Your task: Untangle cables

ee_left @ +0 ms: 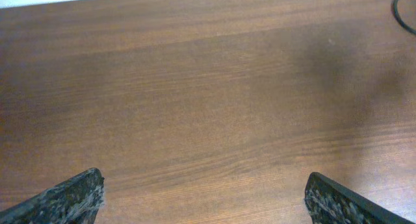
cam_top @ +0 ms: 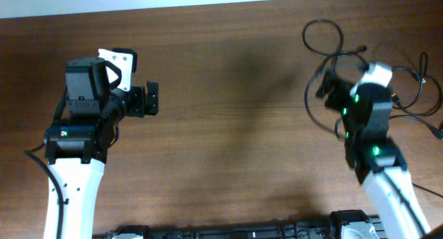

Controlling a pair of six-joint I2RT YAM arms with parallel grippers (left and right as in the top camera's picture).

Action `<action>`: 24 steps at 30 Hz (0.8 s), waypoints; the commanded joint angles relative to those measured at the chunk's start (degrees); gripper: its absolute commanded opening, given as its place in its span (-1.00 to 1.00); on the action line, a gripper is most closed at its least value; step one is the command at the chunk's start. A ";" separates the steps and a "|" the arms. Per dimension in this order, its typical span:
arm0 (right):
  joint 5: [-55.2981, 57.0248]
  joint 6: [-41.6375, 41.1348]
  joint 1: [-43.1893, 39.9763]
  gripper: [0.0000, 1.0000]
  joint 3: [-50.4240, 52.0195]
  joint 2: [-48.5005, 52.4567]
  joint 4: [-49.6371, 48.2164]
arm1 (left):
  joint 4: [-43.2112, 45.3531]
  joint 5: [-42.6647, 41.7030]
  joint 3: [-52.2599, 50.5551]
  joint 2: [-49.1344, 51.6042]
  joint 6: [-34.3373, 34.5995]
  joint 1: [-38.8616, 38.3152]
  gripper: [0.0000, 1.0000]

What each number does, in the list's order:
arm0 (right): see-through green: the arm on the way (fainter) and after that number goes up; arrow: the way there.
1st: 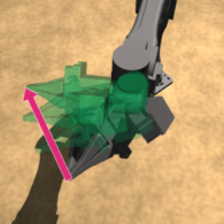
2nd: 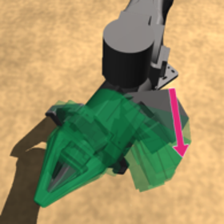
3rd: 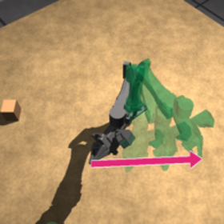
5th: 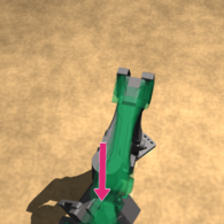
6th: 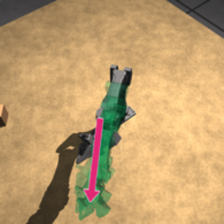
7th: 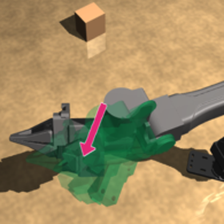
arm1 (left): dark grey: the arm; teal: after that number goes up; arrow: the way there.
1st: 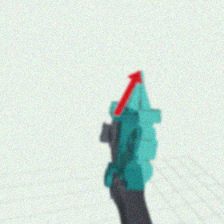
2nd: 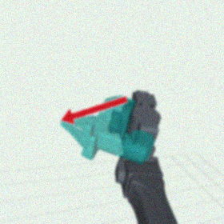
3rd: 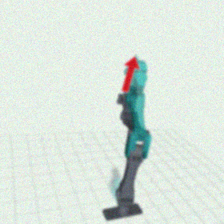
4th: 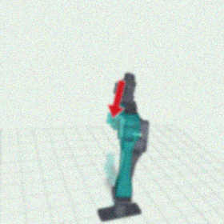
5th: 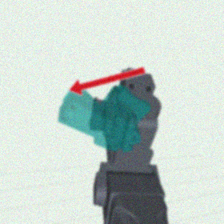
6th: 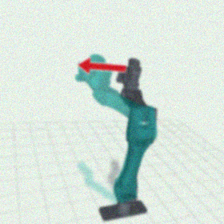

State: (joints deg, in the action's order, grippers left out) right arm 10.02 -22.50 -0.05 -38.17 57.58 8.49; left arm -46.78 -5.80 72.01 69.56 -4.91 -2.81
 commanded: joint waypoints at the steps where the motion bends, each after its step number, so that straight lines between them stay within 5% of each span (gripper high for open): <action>1: -0.83 -0.44 0.04 0.97 15.98 -11.58 -12.20 | 0.17 -0.24 0.15 -0.13 0.33 0.35 0.98; 10: -0.74 -0.42 0.04 0.97 37.27 -38.05 -17.33 | 0.17 -0.24 0.15 -0.13 0.33 0.35 0.98; 16: -0.31 -0.39 0.04 0.97 37.86 -44.70 -4.81 | 0.17 -0.24 0.15 -0.13 0.33 0.35 0.98; 24: -5.49 21.73 0.04 0.97 37.86 -57.44 -4.15 | 0.17 -0.24 0.15 -0.13 0.33 0.35 0.98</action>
State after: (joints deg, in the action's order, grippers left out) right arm 7.11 -7.66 -0.05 -0.60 2.68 3.57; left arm -46.72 -5.80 72.01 69.65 -4.91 -2.81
